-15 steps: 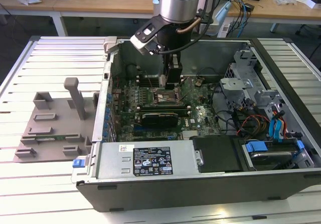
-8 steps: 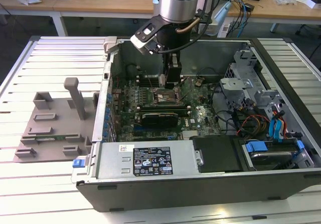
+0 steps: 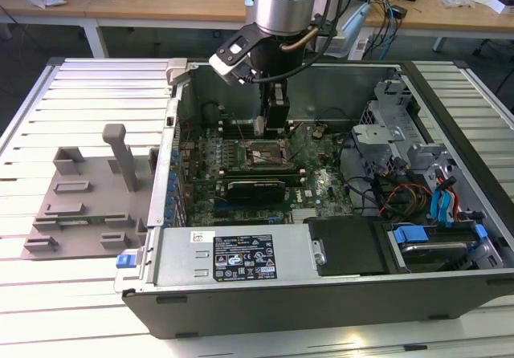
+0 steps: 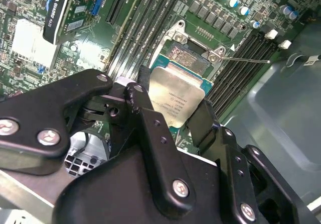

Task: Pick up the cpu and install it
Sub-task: 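Place the cpu into insertion slot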

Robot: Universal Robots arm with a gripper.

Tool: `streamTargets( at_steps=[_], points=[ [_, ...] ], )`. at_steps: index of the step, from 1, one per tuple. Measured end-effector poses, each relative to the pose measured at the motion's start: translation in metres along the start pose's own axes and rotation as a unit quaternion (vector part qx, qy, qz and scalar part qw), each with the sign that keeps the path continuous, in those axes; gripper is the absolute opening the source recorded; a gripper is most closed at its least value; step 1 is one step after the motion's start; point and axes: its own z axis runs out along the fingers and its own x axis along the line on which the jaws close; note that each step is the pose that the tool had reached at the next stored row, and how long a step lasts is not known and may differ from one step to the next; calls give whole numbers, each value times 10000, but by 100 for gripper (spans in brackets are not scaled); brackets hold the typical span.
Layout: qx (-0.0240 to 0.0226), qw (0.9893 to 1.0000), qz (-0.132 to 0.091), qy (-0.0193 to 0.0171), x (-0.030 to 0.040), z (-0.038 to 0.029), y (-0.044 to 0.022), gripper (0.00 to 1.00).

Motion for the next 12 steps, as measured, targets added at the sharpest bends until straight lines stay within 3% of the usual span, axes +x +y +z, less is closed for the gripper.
streamTargets(
  at_steps=[12],
  points=[
    [0, 10000, 0, -1, 14, 119, 2, 55]
  ],
)
